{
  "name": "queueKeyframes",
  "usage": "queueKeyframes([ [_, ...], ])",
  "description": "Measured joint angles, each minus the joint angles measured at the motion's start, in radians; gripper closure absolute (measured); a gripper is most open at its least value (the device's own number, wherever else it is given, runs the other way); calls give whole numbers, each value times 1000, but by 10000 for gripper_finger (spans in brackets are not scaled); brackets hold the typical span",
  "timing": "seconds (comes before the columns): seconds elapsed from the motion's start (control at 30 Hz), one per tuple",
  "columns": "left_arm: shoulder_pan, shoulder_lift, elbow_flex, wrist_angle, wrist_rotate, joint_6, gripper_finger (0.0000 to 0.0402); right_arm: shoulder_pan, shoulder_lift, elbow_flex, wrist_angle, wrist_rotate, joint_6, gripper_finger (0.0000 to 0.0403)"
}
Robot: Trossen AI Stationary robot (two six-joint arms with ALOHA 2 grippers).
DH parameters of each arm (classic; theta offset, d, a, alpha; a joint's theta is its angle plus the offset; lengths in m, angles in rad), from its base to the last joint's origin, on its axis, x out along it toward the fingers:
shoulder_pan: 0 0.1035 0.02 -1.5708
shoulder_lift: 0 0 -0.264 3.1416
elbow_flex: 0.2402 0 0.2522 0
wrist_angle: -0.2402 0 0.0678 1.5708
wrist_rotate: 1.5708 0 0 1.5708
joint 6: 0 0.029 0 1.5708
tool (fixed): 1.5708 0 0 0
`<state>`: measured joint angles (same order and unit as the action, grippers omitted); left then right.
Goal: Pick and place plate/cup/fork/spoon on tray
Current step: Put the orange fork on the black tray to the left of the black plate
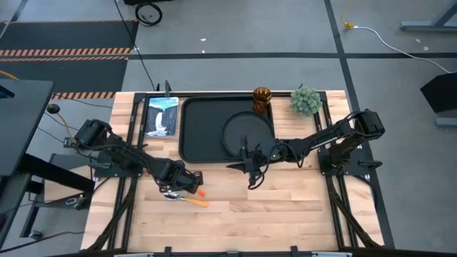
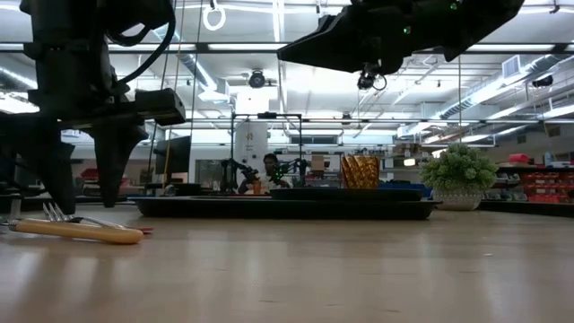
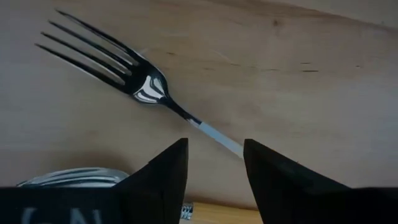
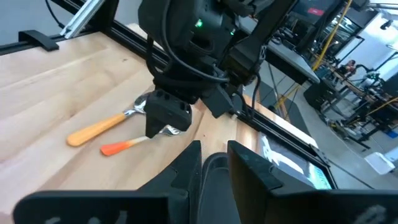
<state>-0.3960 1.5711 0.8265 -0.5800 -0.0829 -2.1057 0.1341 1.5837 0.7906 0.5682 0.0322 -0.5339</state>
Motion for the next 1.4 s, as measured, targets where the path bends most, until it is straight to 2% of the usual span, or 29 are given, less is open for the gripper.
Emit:
queueKeyframes([
  [0.37,2,6,0,4,1,17,258,3,0,0,1,-25,11,318],
  [0.6,14,39,-1,3,26,22,259,5,0,0,22,-86,48,318],
  [0.87,35,48,1,4,41,50,260,19,0,0,34,-103,52,318],
  [1.17,52,48,0,-1,107,217,260,20,0,0,37,-106,52,318],
  [1.4,36,48,0,-15,134,422,260,20,0,0,37,-105,52,318],
])
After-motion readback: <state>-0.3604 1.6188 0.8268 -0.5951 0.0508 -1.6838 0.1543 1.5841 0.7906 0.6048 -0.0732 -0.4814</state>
